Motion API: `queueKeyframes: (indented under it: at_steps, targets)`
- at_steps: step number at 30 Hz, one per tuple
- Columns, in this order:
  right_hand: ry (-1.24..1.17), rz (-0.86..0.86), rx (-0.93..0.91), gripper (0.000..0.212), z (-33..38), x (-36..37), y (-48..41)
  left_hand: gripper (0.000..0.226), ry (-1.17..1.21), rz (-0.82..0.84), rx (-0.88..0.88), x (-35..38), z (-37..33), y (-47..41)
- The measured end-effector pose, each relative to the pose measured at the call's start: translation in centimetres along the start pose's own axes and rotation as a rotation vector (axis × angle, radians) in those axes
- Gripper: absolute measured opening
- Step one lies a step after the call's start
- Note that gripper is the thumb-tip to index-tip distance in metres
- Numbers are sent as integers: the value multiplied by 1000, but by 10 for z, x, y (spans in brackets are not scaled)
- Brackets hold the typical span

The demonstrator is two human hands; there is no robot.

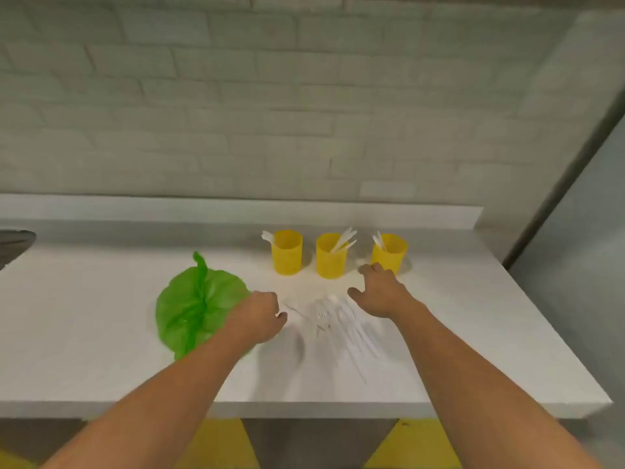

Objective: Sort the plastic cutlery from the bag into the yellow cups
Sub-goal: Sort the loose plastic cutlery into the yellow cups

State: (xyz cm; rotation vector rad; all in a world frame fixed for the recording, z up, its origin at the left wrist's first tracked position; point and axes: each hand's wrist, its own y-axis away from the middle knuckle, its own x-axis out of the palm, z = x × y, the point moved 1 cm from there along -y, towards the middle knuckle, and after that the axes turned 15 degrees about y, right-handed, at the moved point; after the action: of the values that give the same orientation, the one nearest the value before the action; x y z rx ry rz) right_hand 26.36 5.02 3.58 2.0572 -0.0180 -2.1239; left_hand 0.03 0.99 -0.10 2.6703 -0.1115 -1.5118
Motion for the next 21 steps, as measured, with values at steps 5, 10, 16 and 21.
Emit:
queueKeyframes:
  at_steps: [5,10,16,21]
  targets:
    - [-26,142,139,61,-6,57,-17,45,91,91,-29,48,35,-10]
    - [-82,169,286,48,-5,102,-21,57,202,96,84,73,49,-39]
    - [-115,123,421,50,12,125,-14,55,170,131,132,93,41,-66]
    - [-176,155,346,39,10,127,-20,24,220,84,187,101,40,-81]
